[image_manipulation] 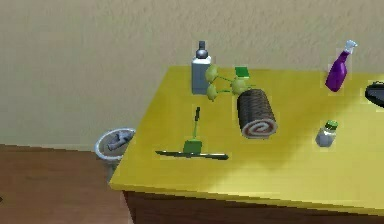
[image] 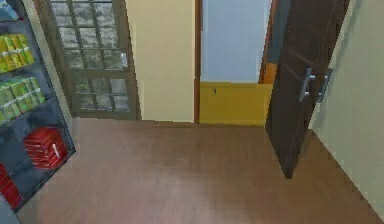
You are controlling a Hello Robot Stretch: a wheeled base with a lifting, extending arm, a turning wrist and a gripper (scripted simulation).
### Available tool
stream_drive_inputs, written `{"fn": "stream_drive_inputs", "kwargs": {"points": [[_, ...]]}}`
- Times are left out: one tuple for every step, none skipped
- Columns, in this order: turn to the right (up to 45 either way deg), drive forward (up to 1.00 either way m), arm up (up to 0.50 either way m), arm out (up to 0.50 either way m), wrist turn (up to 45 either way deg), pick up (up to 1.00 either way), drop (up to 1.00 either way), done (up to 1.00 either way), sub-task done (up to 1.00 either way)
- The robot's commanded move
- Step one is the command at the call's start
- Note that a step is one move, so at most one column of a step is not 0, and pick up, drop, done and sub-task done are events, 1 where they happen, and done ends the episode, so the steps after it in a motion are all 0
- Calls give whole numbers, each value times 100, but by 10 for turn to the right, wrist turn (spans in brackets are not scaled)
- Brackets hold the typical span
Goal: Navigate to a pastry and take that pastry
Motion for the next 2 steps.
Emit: {"fn": "stream_drive_inputs", "kwargs": {"points": [[180, 0, 0, 0, 0, 0, 0, 0, 0], [0, 0, 50, 0, 0, 0, 0, 0, 0]]}}
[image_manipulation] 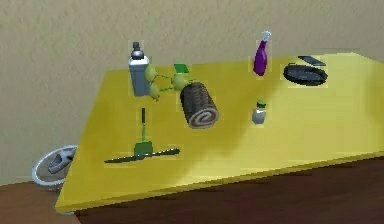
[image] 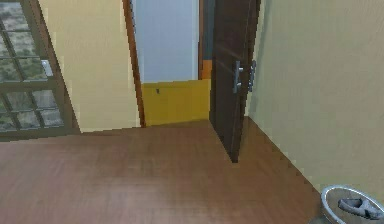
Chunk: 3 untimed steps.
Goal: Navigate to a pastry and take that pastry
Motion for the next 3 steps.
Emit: {"fn": "stream_drive_inputs", "kwargs": {"points": [[0, 0, 38, 0, 0, 0, 0, 0, 0], [0, 0, 0, 32, 0, 0, 0, 0, 0], [0, 0, 0, 0, 450, 0, 0, 0, 0]]}}
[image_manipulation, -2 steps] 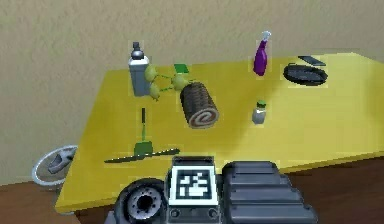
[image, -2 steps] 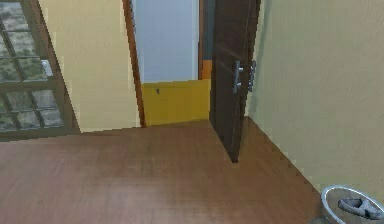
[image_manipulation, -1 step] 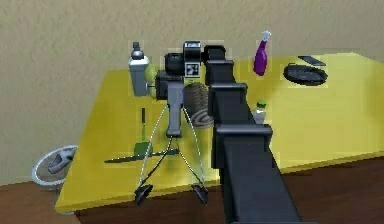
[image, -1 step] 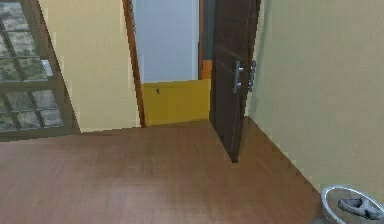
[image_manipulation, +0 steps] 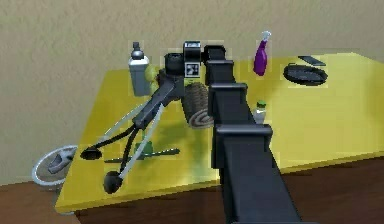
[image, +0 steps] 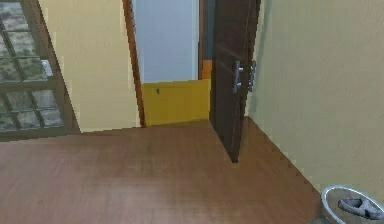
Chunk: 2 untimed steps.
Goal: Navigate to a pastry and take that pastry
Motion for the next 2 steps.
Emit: {"fn": "stream_drive_inputs", "kwargs": {"points": [[0, 0, 0, 0, 450, 0, 0, 0, 0], [0, 0, 0, 0, 450, 0, 0, 0, 0]]}}
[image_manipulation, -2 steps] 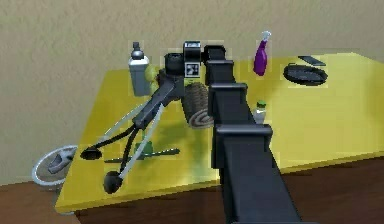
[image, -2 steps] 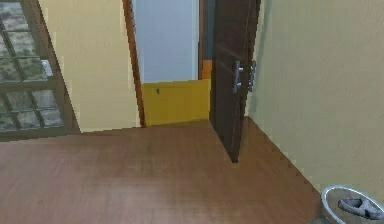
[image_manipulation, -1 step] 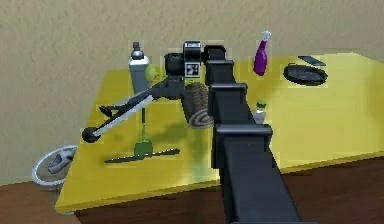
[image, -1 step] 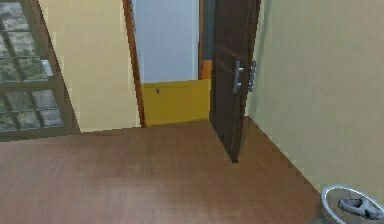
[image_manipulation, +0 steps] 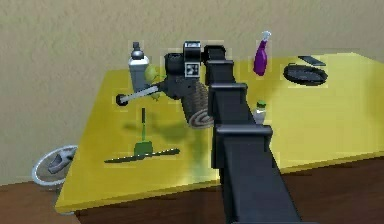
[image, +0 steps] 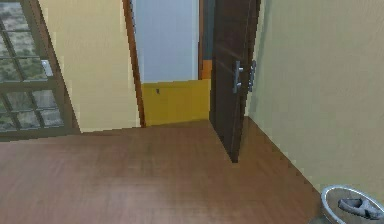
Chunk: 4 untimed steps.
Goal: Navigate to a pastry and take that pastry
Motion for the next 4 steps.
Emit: {"fn": "stream_drive_inputs", "kwargs": {"points": [[0, 0, 0, 0, 450, 0, 0, 0, 0], [0, 0, 0, 0, 60, 0, 0, 0, 0], [0, 0, -14, 0, 0, 0, 0, 0, 0], [0, 0, 0, 0, 0, 100, 0, 0, 0]]}}
